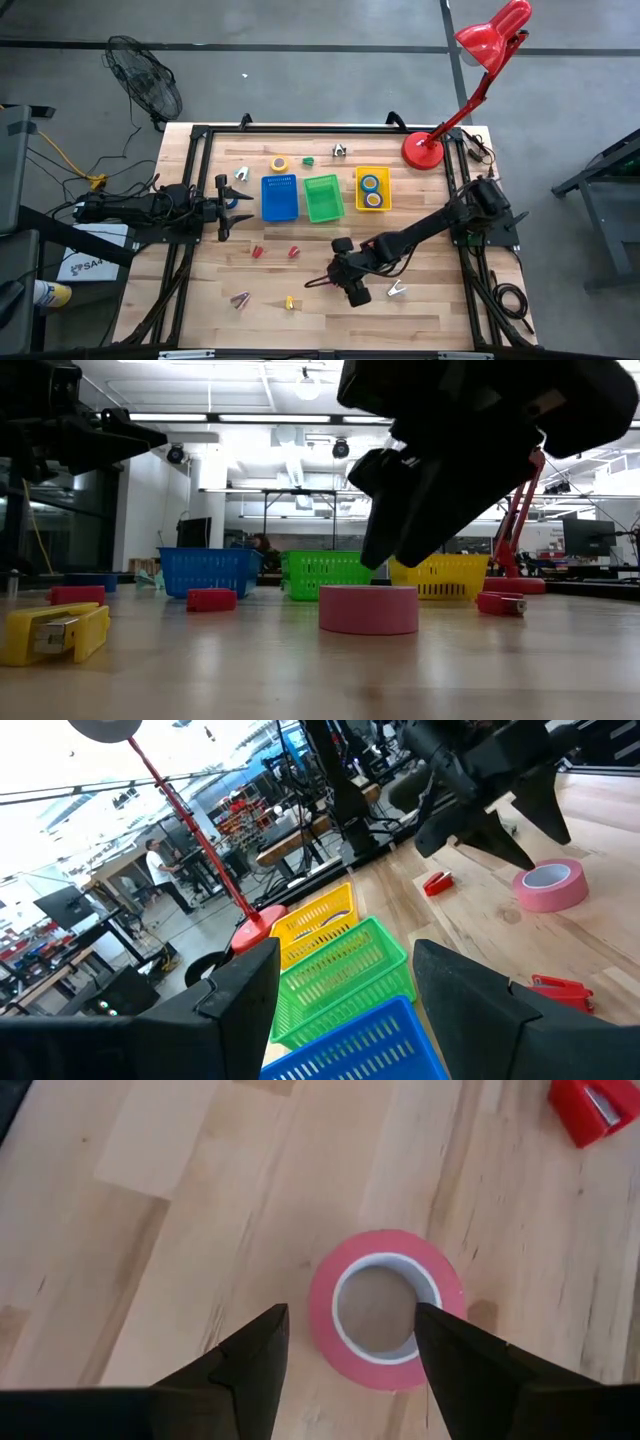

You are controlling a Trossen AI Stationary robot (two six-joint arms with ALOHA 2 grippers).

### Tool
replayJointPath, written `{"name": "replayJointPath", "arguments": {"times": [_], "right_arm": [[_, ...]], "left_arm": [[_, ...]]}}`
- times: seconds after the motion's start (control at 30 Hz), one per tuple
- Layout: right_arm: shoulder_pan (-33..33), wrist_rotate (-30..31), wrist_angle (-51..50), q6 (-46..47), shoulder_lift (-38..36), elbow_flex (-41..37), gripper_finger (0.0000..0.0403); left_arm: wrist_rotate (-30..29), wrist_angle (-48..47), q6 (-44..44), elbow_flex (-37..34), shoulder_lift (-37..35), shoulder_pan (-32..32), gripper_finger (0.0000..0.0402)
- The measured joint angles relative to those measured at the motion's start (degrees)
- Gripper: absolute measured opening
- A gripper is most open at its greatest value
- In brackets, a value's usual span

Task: Pick and place Stapler, Stapler remover, tape
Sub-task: Put the pink tape into the yellow bin

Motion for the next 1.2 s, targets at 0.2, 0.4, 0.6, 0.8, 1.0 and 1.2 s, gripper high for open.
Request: {"name": "replayJointPath", "arguments": {"times": [0.2, 0.4, 0.6, 0.8, 1.0, 1.2], "right_arm": [[0.92, -0.20, 0.18, 0.85, 1.10, 0.00, 0.0191], [1.42, -1.07, 0.19, 0.62, 1.77, 0.04, 0.0177], [1.39, -0.15, 0.08, -0.04, 2.13, 0.07, 0.0164], [1.42, 0.05, 0.61, -2.26, 2.97, 0.07, 0.0151], [1.39, -0.01, 0.31, -4.04, 3.17, 0.09, 0.0134], [1.50, 0.33, 0.66, -5.32, 4.00, 0.20, 0.0118]], "left_arm": [[0.00, 0.01, 0.00, 0.00, 0.02, 0.01, 0.0227], [-0.02, 0.01, 0.00, 0.01, 0.02, 0.01, 0.0227], [0.00, 0.02, 0.00, 0.00, 0.00, 0.02, 0.0227], [-0.01, 0.00, 0.00, 0.02, 0.02, 0.02, 0.0227], [-0.01, 0.00, 0.00, 0.01, 0.00, 0.01, 0.0227], [-0.01, 0.00, 0.00, 0.01, 0.01, 0.01, 0.0227]]}}
